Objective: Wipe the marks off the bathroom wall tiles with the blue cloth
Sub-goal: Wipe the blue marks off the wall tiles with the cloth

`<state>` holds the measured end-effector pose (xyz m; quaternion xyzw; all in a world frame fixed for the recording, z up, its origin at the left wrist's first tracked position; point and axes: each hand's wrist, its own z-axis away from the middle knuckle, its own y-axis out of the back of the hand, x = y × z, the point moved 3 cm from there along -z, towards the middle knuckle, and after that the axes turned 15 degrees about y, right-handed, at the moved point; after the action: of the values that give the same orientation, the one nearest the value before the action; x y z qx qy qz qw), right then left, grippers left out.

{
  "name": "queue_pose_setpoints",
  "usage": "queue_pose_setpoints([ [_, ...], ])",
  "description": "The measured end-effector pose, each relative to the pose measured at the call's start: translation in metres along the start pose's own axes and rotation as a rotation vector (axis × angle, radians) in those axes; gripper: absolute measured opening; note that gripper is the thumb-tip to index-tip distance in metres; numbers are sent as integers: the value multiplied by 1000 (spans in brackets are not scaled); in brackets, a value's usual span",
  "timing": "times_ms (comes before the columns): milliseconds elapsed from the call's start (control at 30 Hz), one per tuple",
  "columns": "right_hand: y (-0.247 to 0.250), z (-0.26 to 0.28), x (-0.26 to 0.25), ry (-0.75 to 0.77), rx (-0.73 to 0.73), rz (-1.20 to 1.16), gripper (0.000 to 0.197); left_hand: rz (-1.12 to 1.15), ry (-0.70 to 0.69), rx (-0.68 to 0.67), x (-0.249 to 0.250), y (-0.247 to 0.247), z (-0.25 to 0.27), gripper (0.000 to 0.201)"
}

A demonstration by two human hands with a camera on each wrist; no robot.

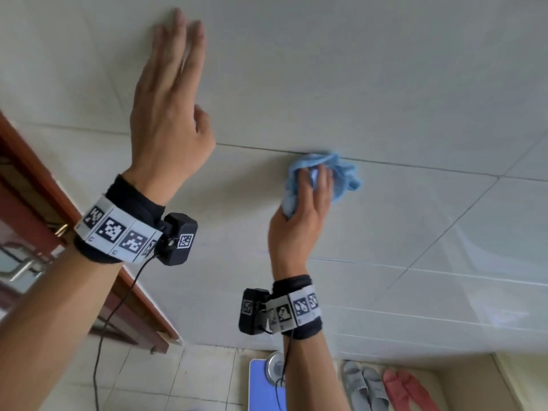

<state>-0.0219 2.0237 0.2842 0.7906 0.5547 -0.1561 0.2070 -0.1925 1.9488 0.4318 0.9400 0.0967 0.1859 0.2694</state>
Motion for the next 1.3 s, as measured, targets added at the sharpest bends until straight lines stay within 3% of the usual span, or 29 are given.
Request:
queue_pose_setpoints([
  [67,-14,9,-10,5,-31,-11,66,45,0,-4,-11,7,0,77],
  [233,-20,-5,-1,-195,235,20,58,109,97,52,-66,35,-5,74],
  [367,-62,5,-39,-210,262,39,60,51,183,75,-123,50,-18,77],
  [600,-151,46,-130,41,-66,-44,73,65,136,71,-185,57,-32,80],
  [800,-136,19,-146,62,55,-43,49,56,24,55,-207,62,-36,76],
  [1000,-154,-94,-203,356,60,-5,60,71,-22,26,-212,63,-37,76],
  [1100,-170,-119,-228,480,45,28,57,71,-36,22,-212,63,-38,76],
  [1167,-180,-106,-228,546,-7,54,54,71,-38,17,-212,63,-39,77],
  [1300,-190,-29,-188,605,-236,82,50,54,-40,-19,-215,64,-36,77],
])
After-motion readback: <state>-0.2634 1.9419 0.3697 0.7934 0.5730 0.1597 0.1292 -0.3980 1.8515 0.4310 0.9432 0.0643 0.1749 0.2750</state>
